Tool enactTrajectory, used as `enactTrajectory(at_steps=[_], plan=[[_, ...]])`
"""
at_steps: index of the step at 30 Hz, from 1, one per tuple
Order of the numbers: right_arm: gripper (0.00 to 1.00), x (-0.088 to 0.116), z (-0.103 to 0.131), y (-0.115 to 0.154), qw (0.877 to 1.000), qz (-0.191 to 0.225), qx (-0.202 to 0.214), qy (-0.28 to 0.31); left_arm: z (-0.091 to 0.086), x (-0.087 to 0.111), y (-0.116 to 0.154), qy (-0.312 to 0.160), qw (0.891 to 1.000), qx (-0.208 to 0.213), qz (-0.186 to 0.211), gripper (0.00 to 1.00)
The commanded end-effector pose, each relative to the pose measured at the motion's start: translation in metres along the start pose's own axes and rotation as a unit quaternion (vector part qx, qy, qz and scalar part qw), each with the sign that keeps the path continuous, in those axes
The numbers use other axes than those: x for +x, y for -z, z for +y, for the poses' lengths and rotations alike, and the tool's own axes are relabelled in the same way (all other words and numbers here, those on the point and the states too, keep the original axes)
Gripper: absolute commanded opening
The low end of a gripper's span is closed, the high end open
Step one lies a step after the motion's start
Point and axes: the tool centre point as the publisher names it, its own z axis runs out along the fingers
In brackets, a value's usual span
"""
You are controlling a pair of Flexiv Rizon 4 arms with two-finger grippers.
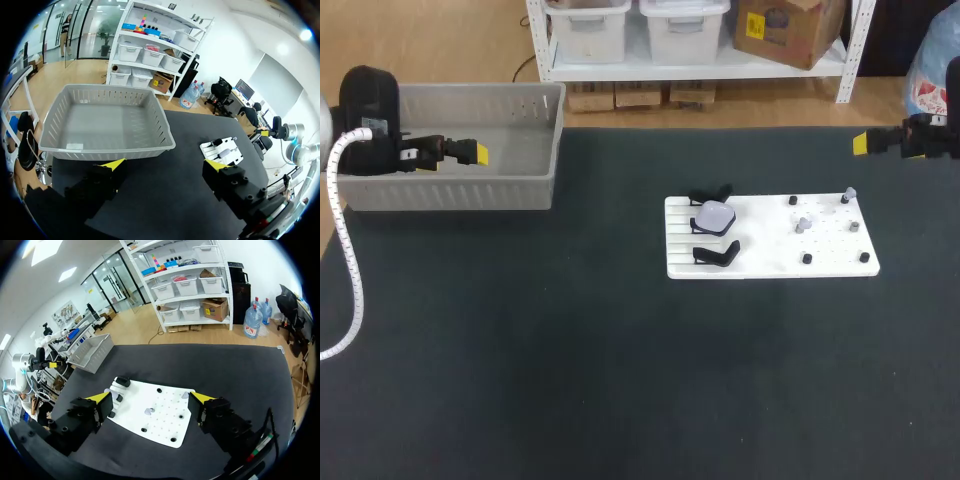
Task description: Pick up each earbud case from the left stands, insert the matching earbuds, close the lid, and place the case in the box.
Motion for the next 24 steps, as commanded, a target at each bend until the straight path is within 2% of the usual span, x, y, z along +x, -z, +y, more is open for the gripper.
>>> enactTrajectory(at_steps=[1, 14, 17, 20, 24], plan=[[1.0, 0.0, 0.0, 0.0, 1.0, 0.0, 0.0, 0.0, -0.001, -0.001, 0.0, 0.001, 1.0, -0.003, 0.002, 1.0], [1.0, 0.0, 0.0, 0.0, 1.0, 0.0, 0.0, 0.0, -0.001, -0.001, 0.0, 0.001, 1.0, -0.003, 0.002, 1.0], [1.0, 0.0, 0.0, 0.0, 1.0, 0.0, 0.0, 0.0, -0.003, -0.001, 0.0, -0.018, 0.997, 0.071, -0.004, 1.0], [1.0, 0.0, 0.0, 0.0, 1.0, 0.0, 0.0, 0.0, -0.009, 0.0, 0.002, -0.075, 0.986, 0.15, -0.006, 1.0], [1.0, 0.0, 0.0, 0.0, 1.0, 0.0, 0.0, 0.0, -0.015, -0.004, 0.002, -0.145, 0.971, 0.191, -0.01, 1.0]])
